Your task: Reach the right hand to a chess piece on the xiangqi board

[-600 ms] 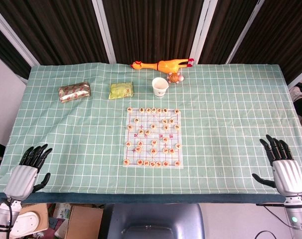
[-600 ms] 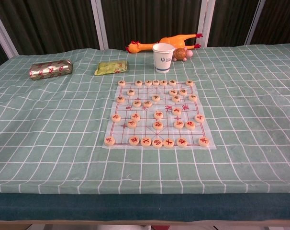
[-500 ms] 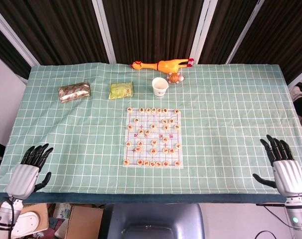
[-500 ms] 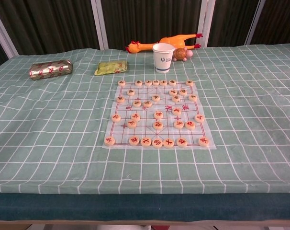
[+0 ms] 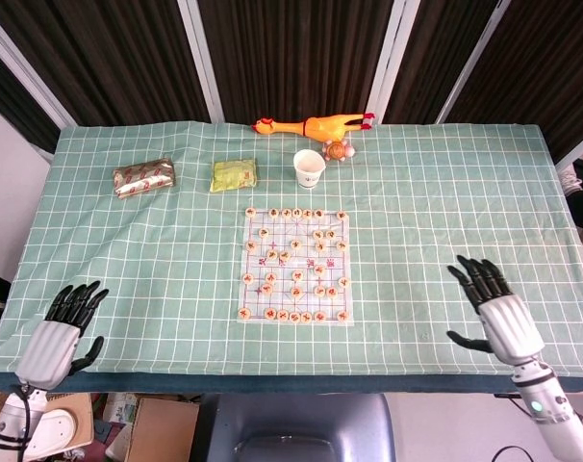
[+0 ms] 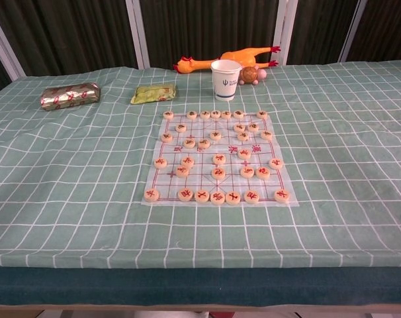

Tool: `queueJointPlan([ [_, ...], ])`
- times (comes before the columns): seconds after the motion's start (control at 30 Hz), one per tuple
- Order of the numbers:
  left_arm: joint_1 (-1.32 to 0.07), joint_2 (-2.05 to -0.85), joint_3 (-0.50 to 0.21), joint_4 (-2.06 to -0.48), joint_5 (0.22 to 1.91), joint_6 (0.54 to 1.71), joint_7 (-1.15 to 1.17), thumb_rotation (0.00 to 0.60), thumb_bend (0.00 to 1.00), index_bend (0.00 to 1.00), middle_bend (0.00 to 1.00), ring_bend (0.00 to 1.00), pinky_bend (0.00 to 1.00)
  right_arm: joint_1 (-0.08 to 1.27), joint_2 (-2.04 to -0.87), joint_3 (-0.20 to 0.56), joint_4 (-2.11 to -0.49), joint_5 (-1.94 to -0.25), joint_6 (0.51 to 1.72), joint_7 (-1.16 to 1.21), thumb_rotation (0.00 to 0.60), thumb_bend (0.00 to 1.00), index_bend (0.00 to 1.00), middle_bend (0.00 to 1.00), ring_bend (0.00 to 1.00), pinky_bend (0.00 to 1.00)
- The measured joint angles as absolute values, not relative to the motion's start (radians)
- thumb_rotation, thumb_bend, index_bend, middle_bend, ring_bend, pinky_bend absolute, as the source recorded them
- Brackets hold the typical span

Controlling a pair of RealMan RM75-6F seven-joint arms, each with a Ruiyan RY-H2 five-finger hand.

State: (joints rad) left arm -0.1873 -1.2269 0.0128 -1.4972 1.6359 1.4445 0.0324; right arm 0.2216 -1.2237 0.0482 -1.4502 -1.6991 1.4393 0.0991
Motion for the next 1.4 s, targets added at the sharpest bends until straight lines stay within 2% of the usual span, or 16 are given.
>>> queueJointPlan([
  [0.2,-0.173,-1.223,-0.015,-1.493,1.578,1.457,0.045,0.6,0.43,0.0,0.0,0.0,0.01,0.393,-1.302,0.075,-1.479,-1.741,1.246,0.098,0.6,0.17,0.27,0.0,0.0,0.0],
  [0.33,-0.164,-1.215,-0.024,-1.493,1.561,1.471,0.044,0.6,0.44,0.0,0.0,0.0,0.01,0.532,-1.405,0.12,-1.493,-1.719,1.084,0.074,0.6,0.24,0.41,0.0,0.0,0.0],
  [0.43,-0.159,-1.206,-0.026,-1.493,1.56,1.479,0.023,0.6,0.44,0.0,0.0,0.0,0.01,0.627,-1.501,0.155,-1.483,-1.685,0.995,0.058,0.6,0.29,0.46,0.0,0.0,0.0],
  [0.53,-0.154,-1.198,-0.028,-1.494,1.554,1.482,0.01,0.6,0.44,0.0,0.0,0.0,0.0,0.695,-1.578,0.185,-1.456,-1.647,0.924,0.042,0.6,0.3,0.47,0.0,0.0,0.0],
  [0.77,-0.145,-1.177,-0.03,-1.504,1.543,1.49,-0.034,0.6,0.45,0.0,0.0,0.0,0.0,0.779,-1.667,0.229,-1.389,-1.582,0.844,-0.032,0.6,0.32,0.49,0.0,0.0,0.0],
  [1.03,-0.131,-1.163,-0.035,-1.49,1.556,1.529,-0.107,0.6,0.45,0.0,0.0,0.0,0.0,0.936,-1.853,0.298,-1.232,-1.384,0.71,-0.247,0.6,0.36,0.51,0.0,0.0,0.0],
  [1.4,-0.11,-1.146,-0.034,-1.483,1.567,1.56,-0.141,0.6,0.45,0.0,0.0,0.0,0.0,1.008,-1.943,0.279,-1.129,-1.278,0.675,-0.388,0.6,0.4,0.53,0.0,0.0,0.0],
])
